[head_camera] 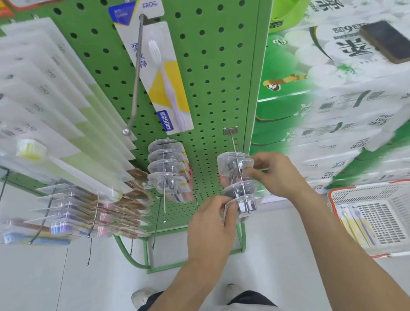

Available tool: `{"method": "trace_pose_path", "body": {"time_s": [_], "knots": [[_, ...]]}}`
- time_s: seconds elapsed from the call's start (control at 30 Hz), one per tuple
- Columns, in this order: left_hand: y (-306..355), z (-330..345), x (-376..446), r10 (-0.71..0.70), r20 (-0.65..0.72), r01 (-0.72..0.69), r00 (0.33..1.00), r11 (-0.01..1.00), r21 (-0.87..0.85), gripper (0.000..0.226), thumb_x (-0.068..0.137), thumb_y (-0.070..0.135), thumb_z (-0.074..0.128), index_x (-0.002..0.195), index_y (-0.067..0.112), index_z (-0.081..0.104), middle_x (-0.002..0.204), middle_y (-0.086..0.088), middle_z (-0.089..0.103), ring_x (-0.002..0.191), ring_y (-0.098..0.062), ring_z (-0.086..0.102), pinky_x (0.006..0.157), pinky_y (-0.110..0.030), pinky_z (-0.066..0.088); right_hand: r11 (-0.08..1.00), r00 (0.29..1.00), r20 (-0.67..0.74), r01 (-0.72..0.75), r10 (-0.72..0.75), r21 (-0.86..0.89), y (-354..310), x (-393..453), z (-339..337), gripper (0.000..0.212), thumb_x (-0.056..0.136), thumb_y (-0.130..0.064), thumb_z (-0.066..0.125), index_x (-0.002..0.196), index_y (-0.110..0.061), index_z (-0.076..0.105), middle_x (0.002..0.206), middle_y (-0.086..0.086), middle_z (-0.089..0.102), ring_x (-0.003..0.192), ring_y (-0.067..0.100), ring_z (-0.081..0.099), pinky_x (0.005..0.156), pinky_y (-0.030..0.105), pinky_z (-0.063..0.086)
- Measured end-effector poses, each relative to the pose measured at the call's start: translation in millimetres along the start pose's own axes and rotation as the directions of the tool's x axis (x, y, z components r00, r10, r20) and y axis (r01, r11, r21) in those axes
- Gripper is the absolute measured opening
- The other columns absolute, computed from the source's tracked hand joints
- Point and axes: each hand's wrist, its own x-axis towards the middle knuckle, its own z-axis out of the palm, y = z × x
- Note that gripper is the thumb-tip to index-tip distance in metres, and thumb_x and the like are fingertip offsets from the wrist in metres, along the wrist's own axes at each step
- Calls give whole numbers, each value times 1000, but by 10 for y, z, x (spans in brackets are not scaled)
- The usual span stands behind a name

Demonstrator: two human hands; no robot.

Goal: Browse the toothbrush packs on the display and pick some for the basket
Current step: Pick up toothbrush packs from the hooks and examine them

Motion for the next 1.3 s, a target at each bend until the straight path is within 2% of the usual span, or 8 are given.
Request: {"method": "trace_pose_path", "body": {"time_s": [0.2, 0.37, 0.5, 0.67, 0.8, 0.9, 1.03, 1.3], "knots": [[-6, -11, 35, 5, -14, -5, 1000, 1000, -27, 13, 99, 32, 62, 101, 23, 71, 100, 11, 70, 90, -9, 66, 83, -36, 54, 994, 993, -114, 49, -38, 97, -10, 16, 54, 29, 89, -11, 77, 80, -38, 71, 82, -12, 77, 78, 9, 74, 82, 34, 60], [-11, -14, 69, 12, -14, -12, 1000, 1000, -21, 14, 98, 32, 62, 103, 24, 72, 97, 11, 72, 88, -8, 67, 80, -36, 55, 991, 985, -114, 127, -132, -46, -25, 71, 14, 13, 90, -14, 75, 94, -25, 81, 81, -7, 77, 63, 0, 65, 67, 31, 57], [10, -14, 86, 41, -22, -41, 999, 999, 9, 12, 99, 32, 62, 101, 25, 72, 92, 13, 74, 85, -6, 68, 77, -32, 55, 941, 974, -58, 194, -218, -277, 14, 141, -21, 7, 91, -14, 71, 88, -12, 77, 76, 8, 70, 73, 28, 63, 67, 40, 54], [35, -27, 102, 44, -57, -42, 997, 998, 37, 16, 99, 36, 62, 100, 25, 73, 91, 14, 75, 83, -5, 69, 74, -30, 54, 920, 986, -35, 136, -160, -369, 128, 100, -80, 25, 96, -22, 68, 74, -10, 68, 70, 10, 60, 69, 34, 56, 56, 33, 36], [50, -38, 110, 23, -57, -22, 998, 999, 23, 16, 98, 38, 62, 100, 27, 73, 86, 16, 74, 82, -4, 69, 76, -31, 55, 958, 988, -140, 28, -70, -284, 325, -117, -202, 39, 96, -44, 64, 76, -12, 73, 67, 12, 68, 68, 32, 63, 60, 37, 50], [74, -53, 120, 23, -52, -22, 998, 1000, 21, 16, 98, 38, 62, 100, 26, 73, 86, 17, 74, 83, -3, 69, 76, -29, 54, 988, 979, -204, -54, 24, -143, 405, -338, -325, 12, 92, -16, 70, 88, -19, 81, 77, -1, 73, 78, 22, 69, 67, 31, 49], [85, -56, 115, 30, -75, -30, 997, 1000, 7, 15, 97, 35, 64, 97, 23, 74, 89, 15, 71, 81, -2, 64, 70, -26, 51, 990, 964, -236, -102, 122, 94, 475, -600, -516, 26, 91, -9, 71, 90, -33, 77, 85, -17, 76, 85, 4, 70, 82, 30, 52], [123, -101, 50, 18, -108, -20, 994, 1000, -17, 27, 97, 44, 60, 110, 21, 66, 106, 11, 64, 100, -6, 57, 87, -30, 48, 885, 974, -212, 32, 76, 465, 118, -994, -715, 11, 93, -2, 68, 100, -8, 74, 89, 5, 78, 79, 20, 71, 71, 33, 61]]}}
